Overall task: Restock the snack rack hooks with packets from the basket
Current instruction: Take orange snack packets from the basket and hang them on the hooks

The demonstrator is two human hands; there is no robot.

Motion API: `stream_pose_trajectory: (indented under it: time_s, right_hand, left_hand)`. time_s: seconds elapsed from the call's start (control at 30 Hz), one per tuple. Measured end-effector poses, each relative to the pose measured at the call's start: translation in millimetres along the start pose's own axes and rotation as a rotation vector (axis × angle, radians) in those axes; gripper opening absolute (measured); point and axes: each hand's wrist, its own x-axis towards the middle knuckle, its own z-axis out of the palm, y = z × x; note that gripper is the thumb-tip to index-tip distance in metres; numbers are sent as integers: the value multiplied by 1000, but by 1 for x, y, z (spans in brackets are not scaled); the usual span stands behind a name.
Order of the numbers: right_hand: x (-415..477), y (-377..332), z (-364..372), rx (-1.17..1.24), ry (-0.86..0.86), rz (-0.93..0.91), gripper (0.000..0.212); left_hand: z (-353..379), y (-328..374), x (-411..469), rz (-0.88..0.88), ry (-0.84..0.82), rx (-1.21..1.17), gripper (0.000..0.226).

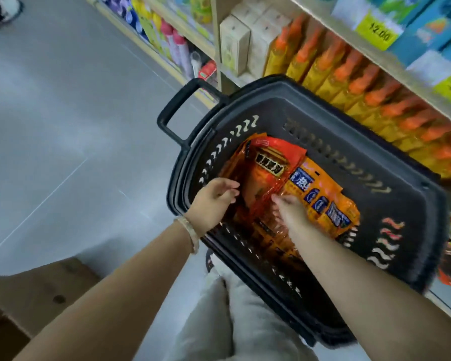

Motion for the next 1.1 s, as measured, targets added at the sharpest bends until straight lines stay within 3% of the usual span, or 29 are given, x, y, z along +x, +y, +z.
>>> stream_pose_trajectory:
  time_s: [0.27, 0.4, 0.5, 0.57, 0.63, 0.7, 0.87, 1.0, 1.03, 1.1]
  right_hand:
    - [88, -5, 40, -71, 275, 104, 42]
    - [88, 9, 39, -100, 335, 59, 16]
    - [73, 16, 27, -49, 377, -24, 16]
    - [61, 14, 17, 53, 412, -25, 33]
    - [51, 9, 6, 160, 374, 14, 47]
    - [40, 4, -5, 180, 281, 33, 48]
    - [10, -17, -34, 120, 146, -124, 58]
    - [-2, -39, -42, 300, -3, -75, 59]
    - [-3, -43, -40, 340, -44, -41, 57]
    - [-4, -46, -33, 353, -104, 19, 56]
  left_hand:
    - [8, -28, 82, -100, 42, 97, 15]
    - [13, -44, 81, -142, -1, 206, 15]
    - [12, -45, 82, -163, -2, 208, 15]
    - [10, -44, 83, -207, 11, 186, 15]
    - [9, -44, 83, -243, 26, 187, 18]
    - [9, -40, 80, -249, 32, 167, 24]
    - [12, -17, 75, -193, 22, 121, 39]
    - [6, 16, 70, -147, -32, -38, 97]
    - [2, 22, 69, -145, -29, -61, 98]
    - [-3, 23, 69, -162, 7, -69, 70]
